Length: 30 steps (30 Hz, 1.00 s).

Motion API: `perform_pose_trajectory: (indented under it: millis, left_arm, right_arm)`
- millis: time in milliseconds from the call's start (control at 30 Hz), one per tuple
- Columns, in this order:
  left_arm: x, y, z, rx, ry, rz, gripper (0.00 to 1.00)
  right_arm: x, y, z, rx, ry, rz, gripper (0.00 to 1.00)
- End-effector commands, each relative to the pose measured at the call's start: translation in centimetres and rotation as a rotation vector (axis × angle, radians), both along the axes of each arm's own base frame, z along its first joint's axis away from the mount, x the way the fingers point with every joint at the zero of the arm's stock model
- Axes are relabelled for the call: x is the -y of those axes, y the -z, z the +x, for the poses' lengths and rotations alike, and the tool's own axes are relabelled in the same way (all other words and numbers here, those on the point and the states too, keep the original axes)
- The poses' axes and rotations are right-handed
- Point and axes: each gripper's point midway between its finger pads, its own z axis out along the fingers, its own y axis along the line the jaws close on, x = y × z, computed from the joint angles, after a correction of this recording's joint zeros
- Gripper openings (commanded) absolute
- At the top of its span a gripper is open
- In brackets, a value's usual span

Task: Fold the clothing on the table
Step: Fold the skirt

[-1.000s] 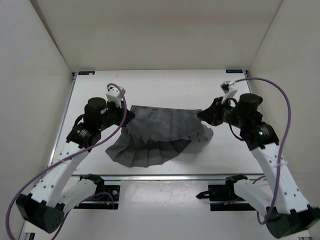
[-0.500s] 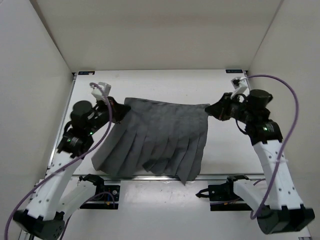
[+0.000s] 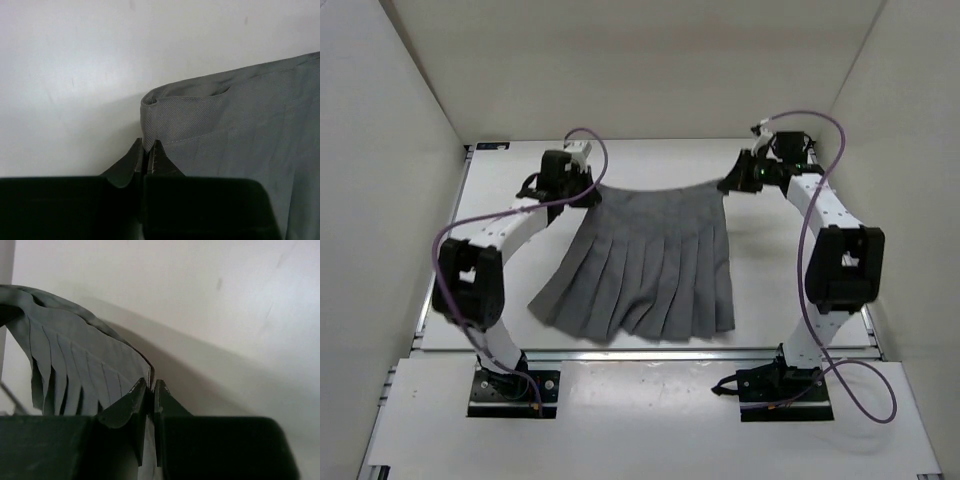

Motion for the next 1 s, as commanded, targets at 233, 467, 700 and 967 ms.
perform_pose_trajectory:
  millis: [233, 467, 700, 967]
  left_arm:
    - [2.8, -21.1, 11.2, 0.501, -0.001, -0.001, 0.0]
    - [1.2, -20.6, 0.4, 0.553, -0.003, -0.036, 0.0]
    - [-0.4, -10.3, -15.2, 0.298, 0.04, -0.111, 0.0]
    - [-4.0, -5.1, -17.0, 0.133, -0.095, -0.171, 0.0]
  right_arm:
    - [2.8, -20.4, 10.0, 0.544, 0.027, -0.051, 0.0]
    - [0.8, -19.3, -1.5, 0.578, 0.01, -0.255, 0.01]
    - [-3.0, -8.6, -15.8, 0.292, -0.023, -0.047, 0.0]
    - [-3.0, -2.9, -15.9, 0.161, -0.037, 0.0, 0.0]
